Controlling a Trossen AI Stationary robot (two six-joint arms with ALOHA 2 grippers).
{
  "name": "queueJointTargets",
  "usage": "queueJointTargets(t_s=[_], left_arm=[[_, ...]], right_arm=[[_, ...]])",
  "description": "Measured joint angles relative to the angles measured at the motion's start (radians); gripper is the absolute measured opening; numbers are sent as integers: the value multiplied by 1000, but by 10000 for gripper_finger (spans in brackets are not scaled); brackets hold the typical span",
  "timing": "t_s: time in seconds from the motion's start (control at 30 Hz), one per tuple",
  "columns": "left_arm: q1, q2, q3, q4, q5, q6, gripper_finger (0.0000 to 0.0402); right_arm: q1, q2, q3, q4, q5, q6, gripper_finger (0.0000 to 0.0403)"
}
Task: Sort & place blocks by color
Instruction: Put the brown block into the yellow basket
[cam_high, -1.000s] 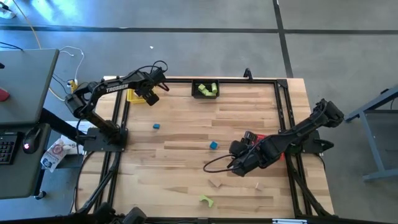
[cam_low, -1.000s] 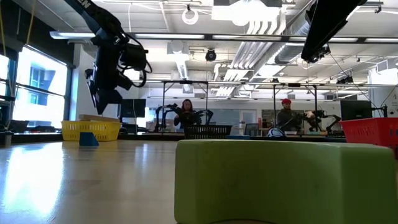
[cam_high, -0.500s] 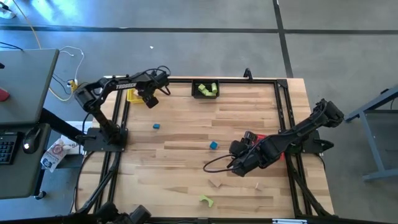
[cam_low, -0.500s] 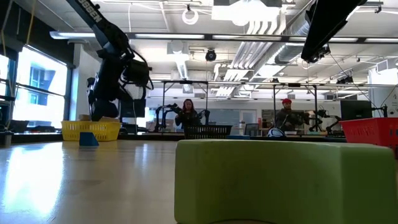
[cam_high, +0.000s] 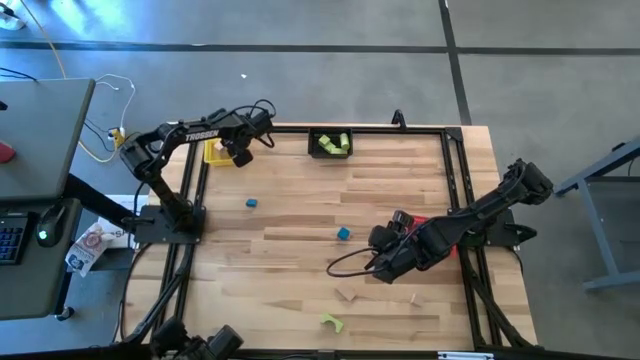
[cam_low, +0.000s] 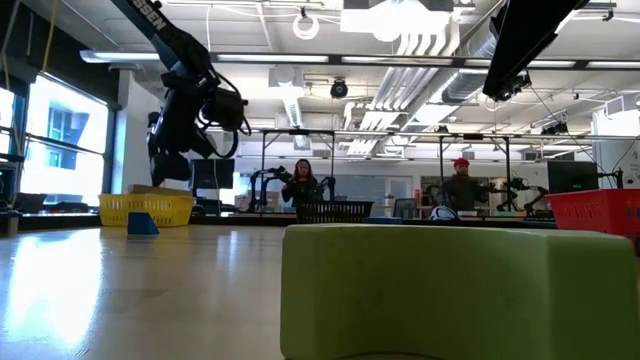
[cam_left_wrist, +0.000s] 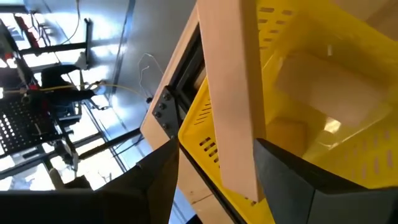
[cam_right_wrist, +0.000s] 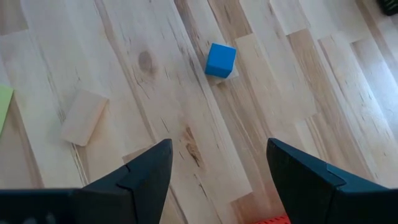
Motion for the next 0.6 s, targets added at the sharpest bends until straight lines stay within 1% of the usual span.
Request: queueJointTargets(t_s=[0.17, 0.27, 0.5, 0.6], left_arm=[[3, 9, 0, -1, 4, 12, 190], [3, 10, 0, -14, 30, 15, 190], [2, -6, 14, -9, 8, 21, 190], [2, -17, 24, -16, 46, 3, 190]], right_arm=[[0, 0, 0, 0, 0, 12, 247], [0, 0, 0, 0, 0, 18, 247], [-2, 0, 0, 0, 0, 13, 247], [-2, 0, 0, 0, 1, 9, 247]])
